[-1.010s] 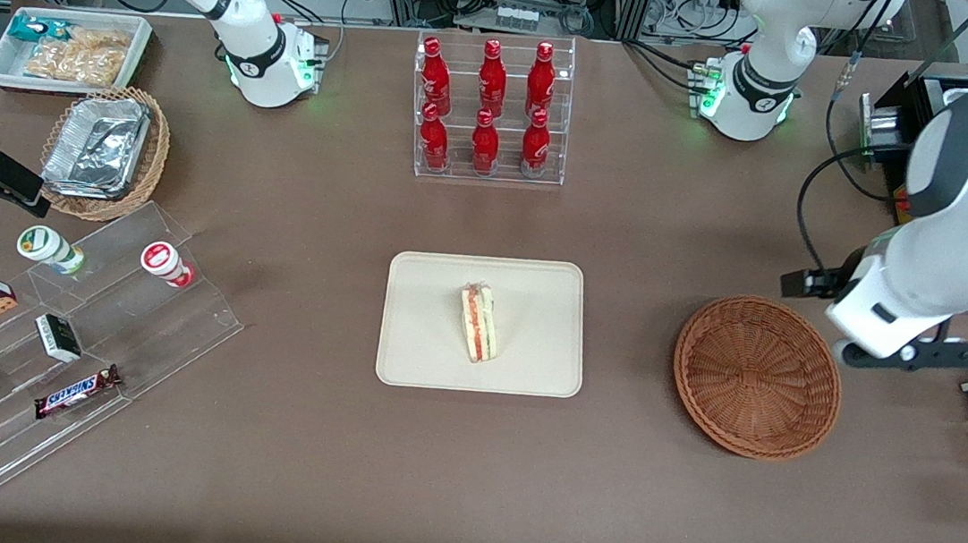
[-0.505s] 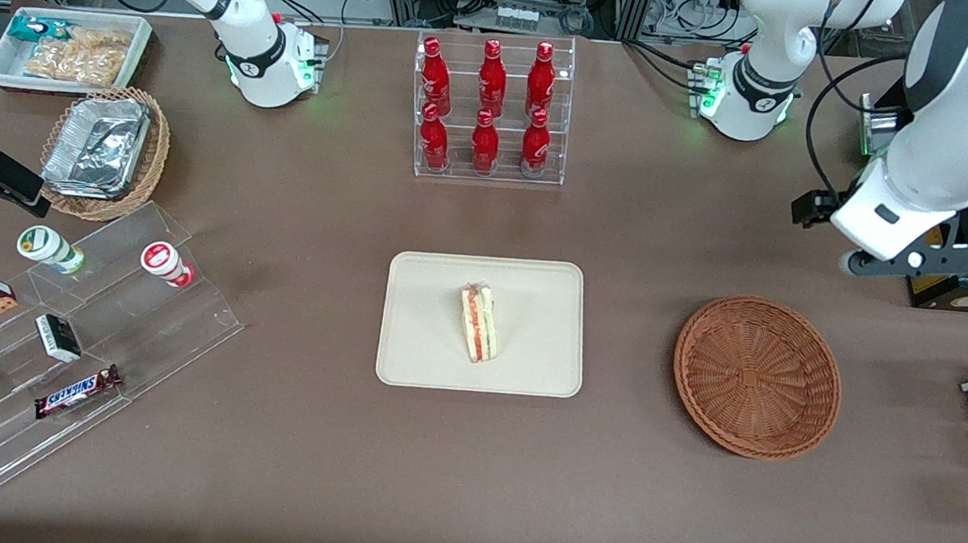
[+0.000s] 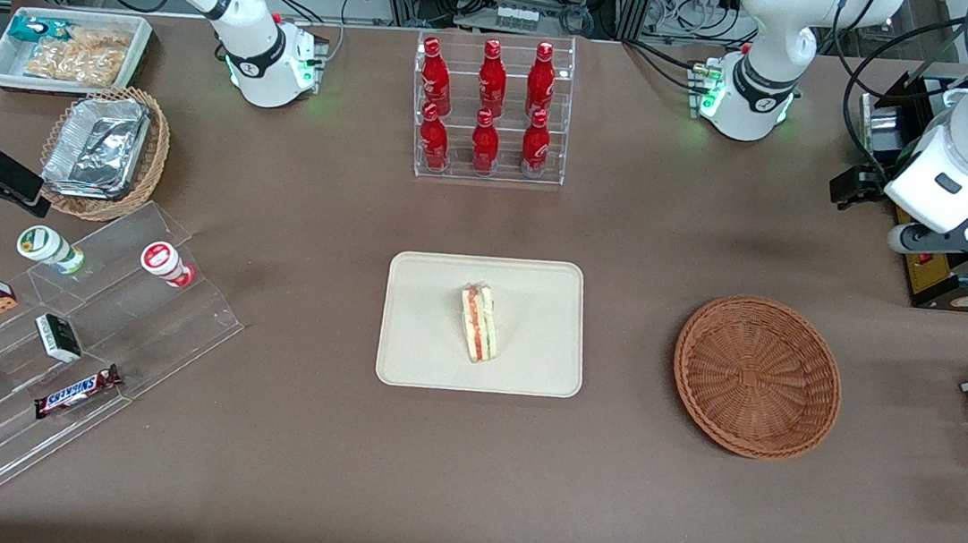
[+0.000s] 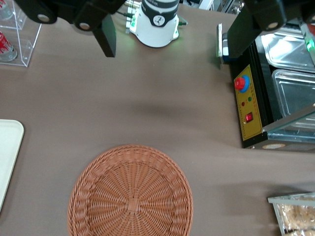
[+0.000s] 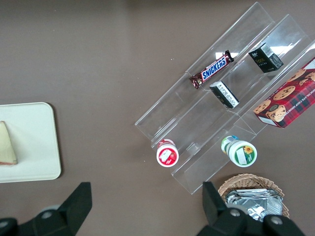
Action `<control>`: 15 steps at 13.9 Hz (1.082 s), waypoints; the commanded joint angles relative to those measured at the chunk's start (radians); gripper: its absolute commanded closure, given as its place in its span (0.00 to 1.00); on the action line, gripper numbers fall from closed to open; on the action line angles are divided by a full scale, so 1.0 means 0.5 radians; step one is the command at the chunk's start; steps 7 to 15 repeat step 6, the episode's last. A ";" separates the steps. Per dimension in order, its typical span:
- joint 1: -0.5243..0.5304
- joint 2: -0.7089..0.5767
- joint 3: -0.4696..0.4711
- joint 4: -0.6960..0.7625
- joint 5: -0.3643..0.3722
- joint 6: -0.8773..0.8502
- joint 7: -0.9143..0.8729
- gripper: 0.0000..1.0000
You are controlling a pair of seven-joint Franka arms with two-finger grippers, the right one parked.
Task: Place sandwich from basket to tray
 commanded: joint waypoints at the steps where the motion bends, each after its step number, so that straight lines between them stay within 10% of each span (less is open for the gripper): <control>1: 0.023 0.052 -0.014 0.103 -0.023 -0.088 0.034 0.00; 15: 0.020 0.058 -0.017 0.103 -0.142 -0.085 0.028 0.00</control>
